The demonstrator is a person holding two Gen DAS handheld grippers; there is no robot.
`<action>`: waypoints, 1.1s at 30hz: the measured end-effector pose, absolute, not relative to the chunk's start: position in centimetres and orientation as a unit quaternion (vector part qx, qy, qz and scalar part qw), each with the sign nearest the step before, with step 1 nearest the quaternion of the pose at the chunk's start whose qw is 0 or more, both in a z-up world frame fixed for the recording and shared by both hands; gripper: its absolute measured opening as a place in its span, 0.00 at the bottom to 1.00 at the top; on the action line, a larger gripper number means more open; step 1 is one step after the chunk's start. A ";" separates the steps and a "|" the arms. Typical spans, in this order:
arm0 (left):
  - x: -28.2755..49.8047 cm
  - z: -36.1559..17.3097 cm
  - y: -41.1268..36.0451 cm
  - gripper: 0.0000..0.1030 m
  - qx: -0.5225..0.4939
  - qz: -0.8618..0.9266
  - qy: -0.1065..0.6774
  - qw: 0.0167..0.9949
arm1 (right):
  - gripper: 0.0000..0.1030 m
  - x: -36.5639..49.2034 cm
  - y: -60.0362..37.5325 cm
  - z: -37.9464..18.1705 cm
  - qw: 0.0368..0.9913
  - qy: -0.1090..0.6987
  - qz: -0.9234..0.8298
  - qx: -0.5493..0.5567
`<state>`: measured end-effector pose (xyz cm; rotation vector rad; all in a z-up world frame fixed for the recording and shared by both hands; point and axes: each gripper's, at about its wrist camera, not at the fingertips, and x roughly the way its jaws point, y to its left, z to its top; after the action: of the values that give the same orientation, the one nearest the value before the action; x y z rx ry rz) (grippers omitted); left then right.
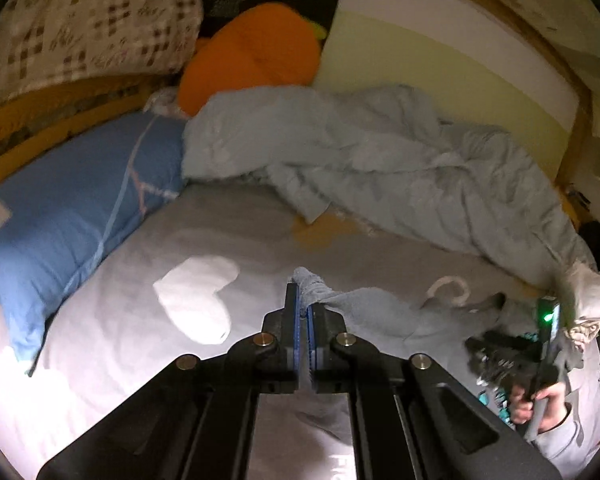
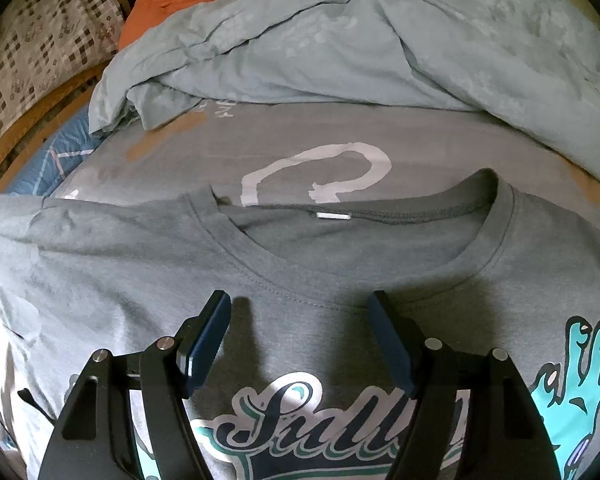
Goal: Fold small clothes
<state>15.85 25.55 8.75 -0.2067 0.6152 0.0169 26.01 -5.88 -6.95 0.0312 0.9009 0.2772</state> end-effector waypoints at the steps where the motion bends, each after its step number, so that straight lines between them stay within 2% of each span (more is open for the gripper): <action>1: 15.5 9.4 25.3 0.02 -0.103 0.011 0.300 0.948 | 0.70 26.0 -5.8 -7.0 0.891 0.434 0.133 0.012; 6: 12.3 12.3 23.8 0.02 -0.110 0.018 0.267 0.957 | 0.70 26.0 -5.7 -7.0 0.891 0.434 0.134 0.012; 11: 12.4 12.2 24.2 0.03 -0.104 0.077 0.281 0.951 | 0.70 25.9 -5.5 -7.0 0.891 0.432 0.137 0.010; 16: 20.1 5.4 26.4 0.03 -0.082 0.180 0.370 0.908 | 0.70 25.8 -5.1 -7.2 0.891 0.434 0.134 -0.001; 18: 22.7 1.1 28.2 0.08 -0.097 0.196 0.420 0.881 | 0.70 25.7 -5.1 -7.1 0.892 0.432 0.133 -0.004; 20: 23.6 -2.0 30.0 0.10 -0.105 0.229 0.461 0.851 | 0.70 25.6 -5.2 -7.0 0.893 0.431 0.134 0.001; 22: 23.0 -2.8 31.5 0.12 -0.143 0.213 0.467 0.846 | 0.70 25.5 -5.5 -6.7 0.895 0.425 0.138 0.013; 25: 21.5 -1.0 32.1 0.32 -0.164 0.193 0.432 0.866 | 0.70 25.1 -6.4 -5.5 0.900 0.406 0.155 0.038; 26: 20.9 -0.2 32.1 0.47 -0.159 0.190 0.417 0.874 | 0.70 25.0 -6.8 -5.0 0.899 0.400 0.169 0.055; 27: 20.6 0.3 32.0 0.57 -0.154 0.187 0.409 0.880 | 0.70 25.0 -7.1 -4.6 0.895 0.400 0.181 0.074; 30: 20.2 0.0 32.7 0.60 -0.155 0.183 0.421 0.875 | 0.70 26.0 -7.7 -3.8 0.877 0.419 0.200 0.122; 33: 20.4 -1.5 33.9 0.60 -0.185 0.168 0.440 0.862 | 0.70 27.9 -6.4 -2.7 0.871 0.442 0.193 0.089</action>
<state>20.39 33.86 -1.46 -0.3871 0.9237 0.3522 27.88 -6.36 -2.69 0.1865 0.9247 0.4030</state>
